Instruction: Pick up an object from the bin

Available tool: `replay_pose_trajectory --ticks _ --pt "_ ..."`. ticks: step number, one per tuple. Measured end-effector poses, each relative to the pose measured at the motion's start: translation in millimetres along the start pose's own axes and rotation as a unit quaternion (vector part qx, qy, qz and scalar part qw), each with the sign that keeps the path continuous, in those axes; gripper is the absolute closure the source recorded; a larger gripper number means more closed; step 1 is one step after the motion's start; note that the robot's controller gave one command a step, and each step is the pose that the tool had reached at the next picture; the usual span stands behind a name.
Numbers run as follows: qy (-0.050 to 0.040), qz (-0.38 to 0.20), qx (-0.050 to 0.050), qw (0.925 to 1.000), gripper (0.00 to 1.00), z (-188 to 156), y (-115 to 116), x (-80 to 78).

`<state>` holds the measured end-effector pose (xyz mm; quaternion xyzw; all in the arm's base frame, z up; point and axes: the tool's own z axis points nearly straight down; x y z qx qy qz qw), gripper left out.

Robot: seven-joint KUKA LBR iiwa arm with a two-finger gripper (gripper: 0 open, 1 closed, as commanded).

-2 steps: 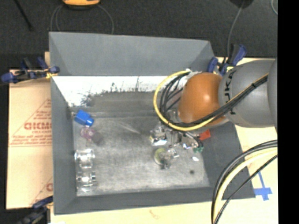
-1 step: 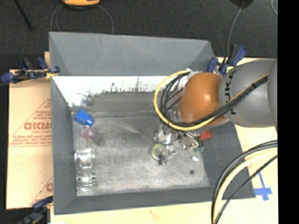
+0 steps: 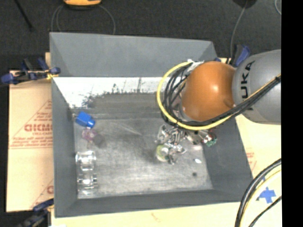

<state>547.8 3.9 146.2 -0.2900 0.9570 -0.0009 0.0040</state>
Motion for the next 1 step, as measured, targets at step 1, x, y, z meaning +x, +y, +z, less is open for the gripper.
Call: replay_pose_trajectory --ticks 1 --pt "-0.0007 0.007 0.001 1.0 1.0 -74.1 6.5 -3.7"
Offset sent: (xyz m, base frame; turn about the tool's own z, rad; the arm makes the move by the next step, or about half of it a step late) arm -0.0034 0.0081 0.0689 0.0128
